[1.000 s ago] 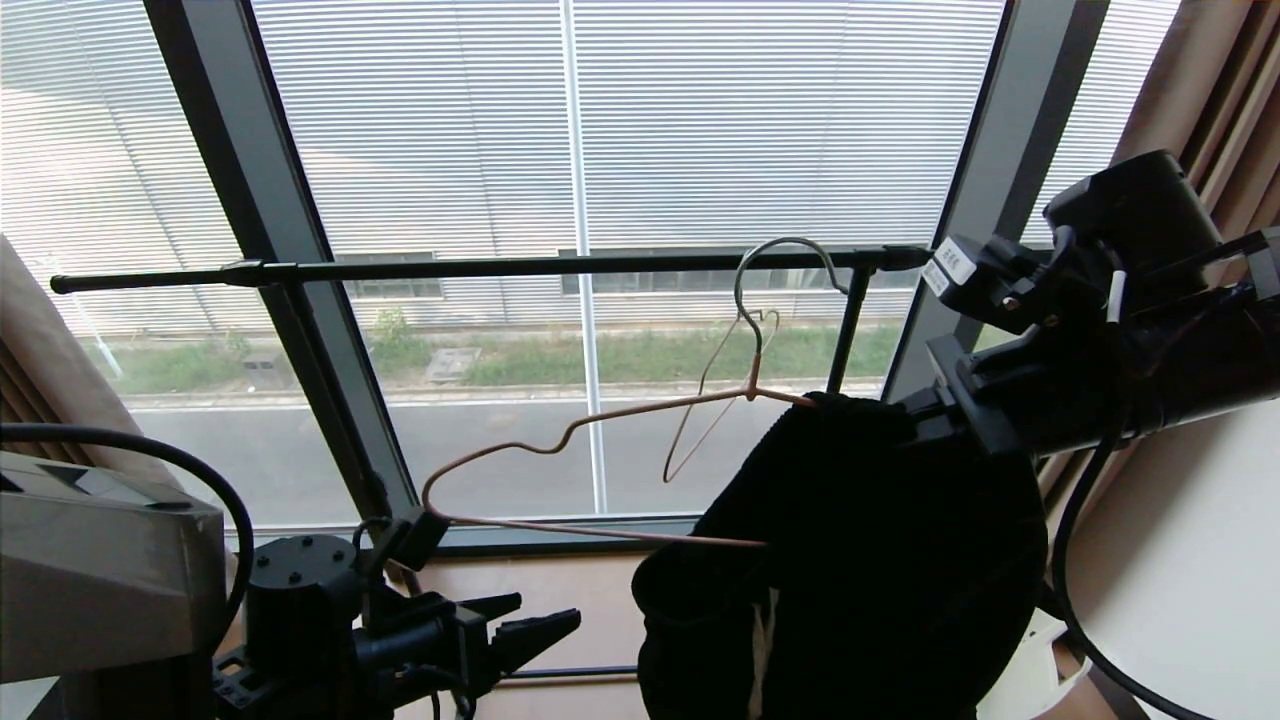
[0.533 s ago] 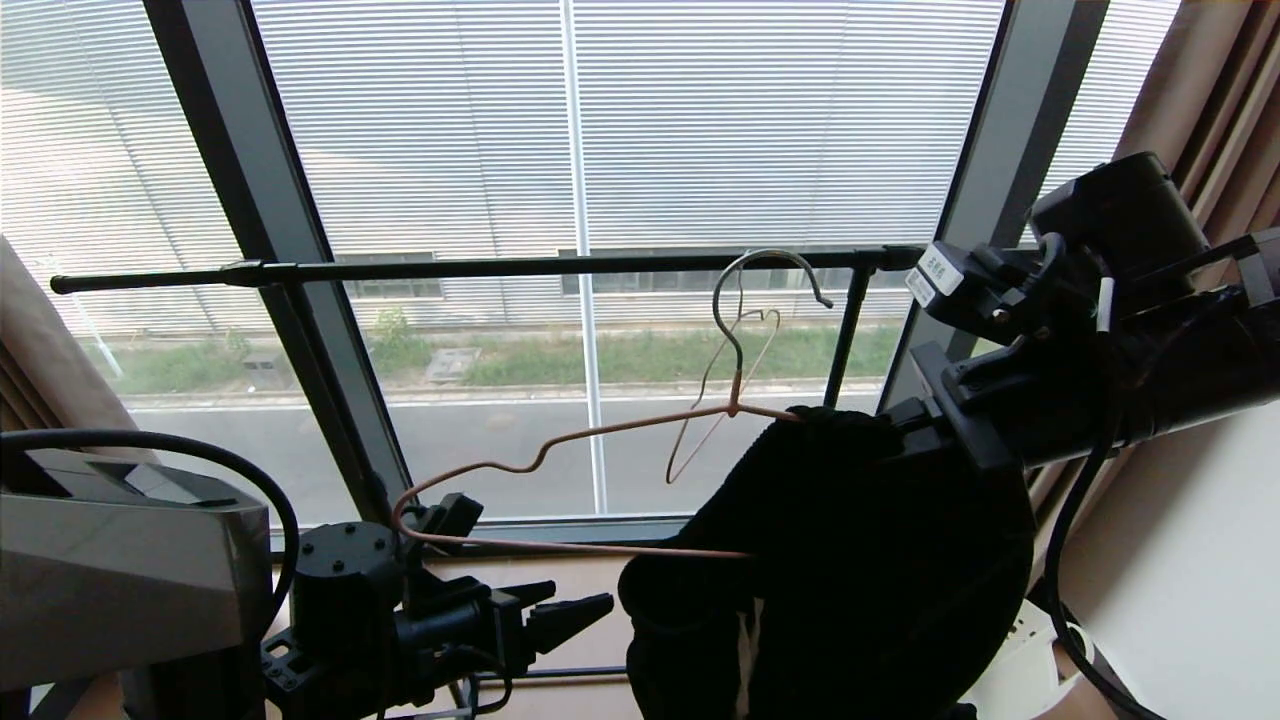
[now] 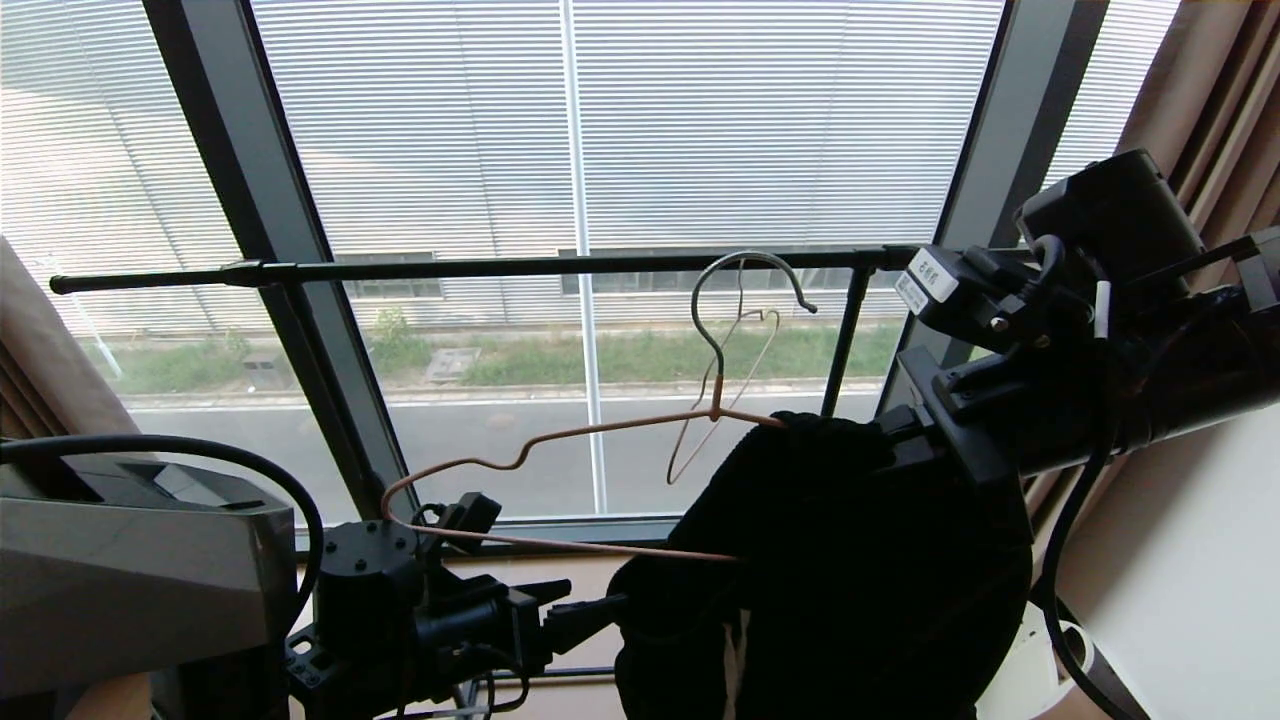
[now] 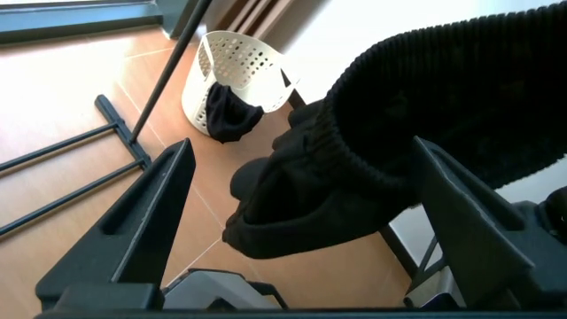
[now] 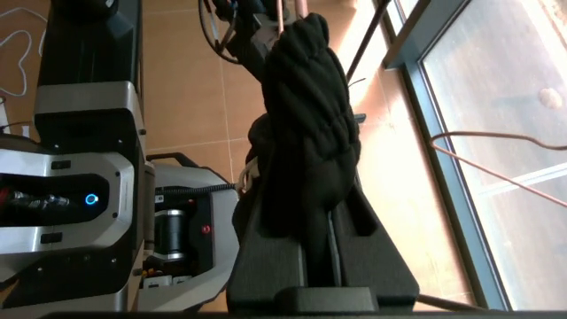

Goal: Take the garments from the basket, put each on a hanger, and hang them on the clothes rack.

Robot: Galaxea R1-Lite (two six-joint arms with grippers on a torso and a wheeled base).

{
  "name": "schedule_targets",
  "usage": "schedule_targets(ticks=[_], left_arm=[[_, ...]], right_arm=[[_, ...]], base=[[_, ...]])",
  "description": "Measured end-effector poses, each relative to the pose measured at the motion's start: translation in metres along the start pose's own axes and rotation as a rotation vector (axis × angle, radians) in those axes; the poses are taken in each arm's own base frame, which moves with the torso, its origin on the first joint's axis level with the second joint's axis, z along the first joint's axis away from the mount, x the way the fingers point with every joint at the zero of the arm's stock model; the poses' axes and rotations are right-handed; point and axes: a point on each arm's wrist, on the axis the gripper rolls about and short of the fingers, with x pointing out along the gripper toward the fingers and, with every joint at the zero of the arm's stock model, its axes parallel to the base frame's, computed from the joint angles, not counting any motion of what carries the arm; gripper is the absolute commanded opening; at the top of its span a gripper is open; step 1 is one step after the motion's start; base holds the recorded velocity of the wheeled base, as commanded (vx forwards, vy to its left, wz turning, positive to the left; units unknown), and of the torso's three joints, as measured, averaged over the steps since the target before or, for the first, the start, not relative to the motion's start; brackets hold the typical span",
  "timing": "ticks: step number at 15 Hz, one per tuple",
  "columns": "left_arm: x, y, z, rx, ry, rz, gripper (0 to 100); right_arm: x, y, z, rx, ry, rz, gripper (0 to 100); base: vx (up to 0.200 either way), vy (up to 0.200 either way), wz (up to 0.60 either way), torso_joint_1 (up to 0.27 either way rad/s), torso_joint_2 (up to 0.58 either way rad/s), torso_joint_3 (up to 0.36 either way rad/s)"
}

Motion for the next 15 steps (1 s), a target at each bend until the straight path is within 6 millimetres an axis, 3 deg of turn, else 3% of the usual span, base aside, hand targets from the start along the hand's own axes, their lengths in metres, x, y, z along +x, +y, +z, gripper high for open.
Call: schedule_targets(ticks=[4, 5, 15], left_arm=[[0.007, -0.002, -0.003, 0.009, -0.006, 0.020, 100], [0.008, -0.003, -0.003, 0.011, -0.007, 0.019, 0], [0.007, 0.001, -0.004, 0.003, -0.012, 0.053, 0]], right_arm=[[0.002, 0.004, 0.003, -0.010, -0.007, 0.018, 0], [0.001, 0.005, 0.003, -0.013, -0.009, 0.019, 0], [-0.008, 0.004, -0.006, 0.018, -0.004, -0.009, 0]], base=[[0.000, 0.000, 0.00, 0.000, 0.00, 0.000], [0.000, 0.000, 0.00, 0.000, 0.00, 0.000], [0.000, 0.000, 0.00, 0.000, 0.00, 0.000]])
